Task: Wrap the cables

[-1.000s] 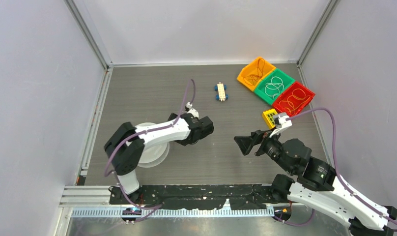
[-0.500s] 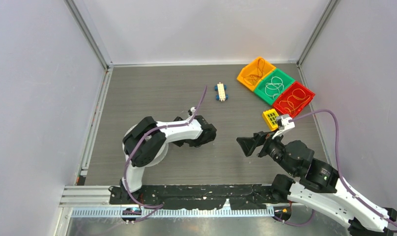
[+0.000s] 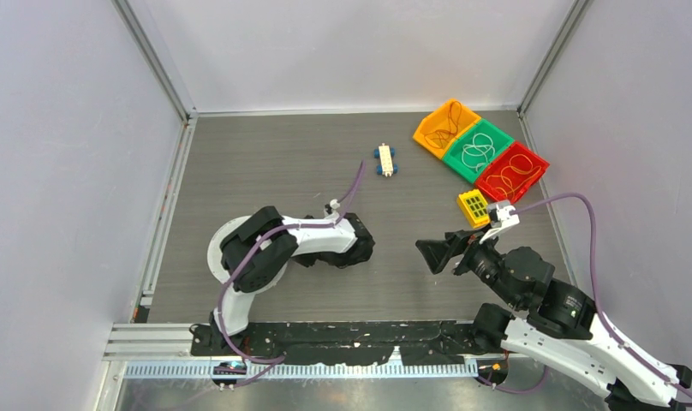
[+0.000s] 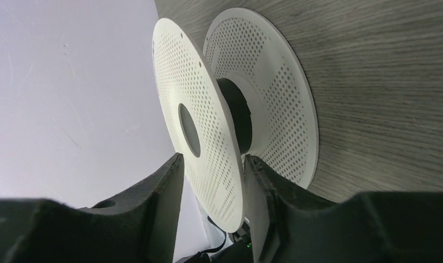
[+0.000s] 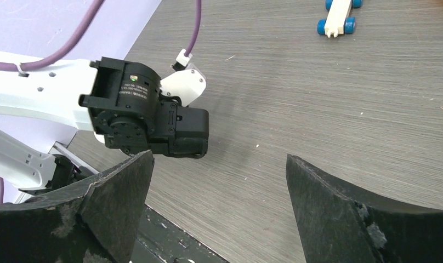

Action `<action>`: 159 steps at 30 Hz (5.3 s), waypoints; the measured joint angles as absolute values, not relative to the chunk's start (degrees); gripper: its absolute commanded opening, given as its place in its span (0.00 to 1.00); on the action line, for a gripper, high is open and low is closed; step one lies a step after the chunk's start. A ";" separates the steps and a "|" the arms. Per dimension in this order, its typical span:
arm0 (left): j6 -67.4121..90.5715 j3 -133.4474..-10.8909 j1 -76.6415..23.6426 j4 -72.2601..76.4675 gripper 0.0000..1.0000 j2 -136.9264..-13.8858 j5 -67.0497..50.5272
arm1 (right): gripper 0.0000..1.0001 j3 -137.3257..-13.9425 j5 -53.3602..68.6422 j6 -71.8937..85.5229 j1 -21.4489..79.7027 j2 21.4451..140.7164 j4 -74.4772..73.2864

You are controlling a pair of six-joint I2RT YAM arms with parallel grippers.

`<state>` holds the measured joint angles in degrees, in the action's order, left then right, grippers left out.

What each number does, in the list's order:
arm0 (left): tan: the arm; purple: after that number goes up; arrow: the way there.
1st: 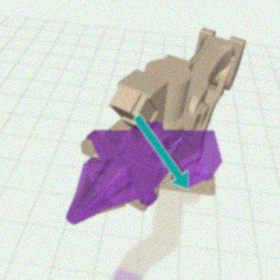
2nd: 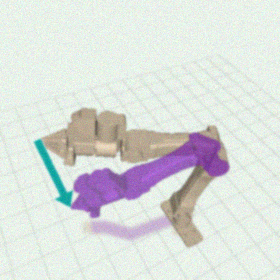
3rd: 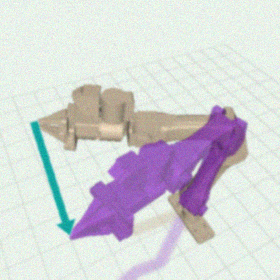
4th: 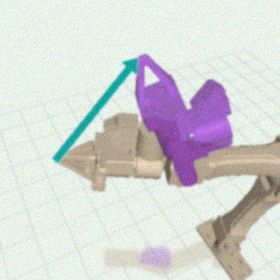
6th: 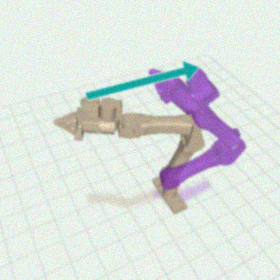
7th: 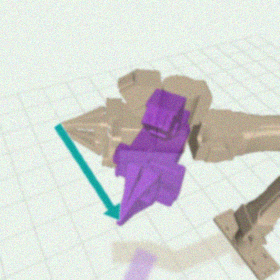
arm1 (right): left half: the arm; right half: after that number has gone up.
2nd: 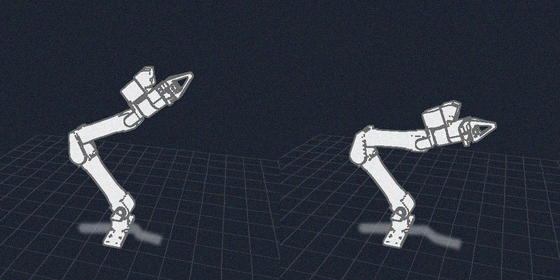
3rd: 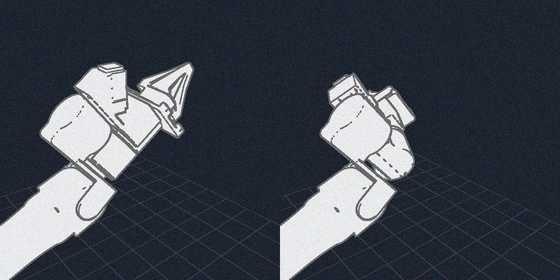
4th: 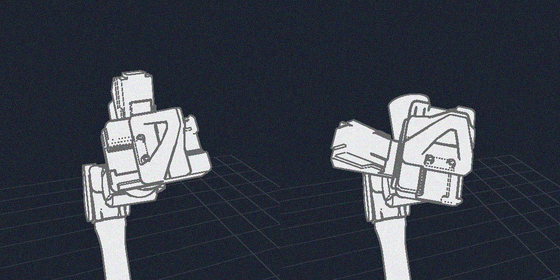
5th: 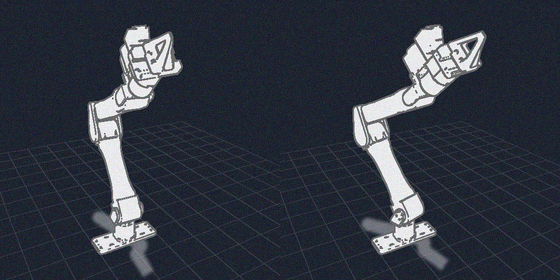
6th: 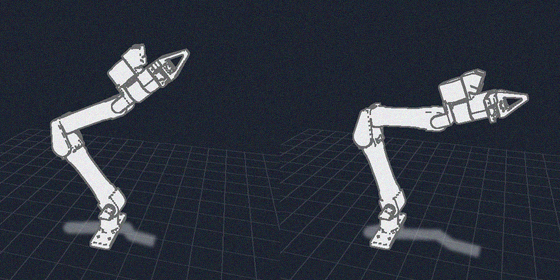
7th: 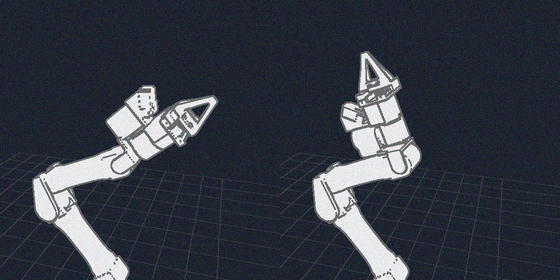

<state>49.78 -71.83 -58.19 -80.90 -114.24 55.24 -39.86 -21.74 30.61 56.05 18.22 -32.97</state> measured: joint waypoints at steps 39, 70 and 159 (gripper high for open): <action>41.74 -84.34 -58.67 -75.79 0.11 -88.38 50.37 | 0.99 -40.40 -21.47 33.19 56.05 17.30 -34.00; 41.43 -76.88 -50.52 -49.60 0.00 -87.46 27.99 | 0.99 -40.66 -24.64 31.57 56.05 27.11 -28.21; 10.00 -58.39 -46.92 -44.71 0.74 -50.92 24.99 | 0.48 -88.18 -9.82 70.98 -7.73 119.33 -14.35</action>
<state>10.00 -58.39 -46.92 -44.71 -50.92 24.99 -88.18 -9.82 70.98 -7.73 119.33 -14.35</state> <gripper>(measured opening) 0.736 0.475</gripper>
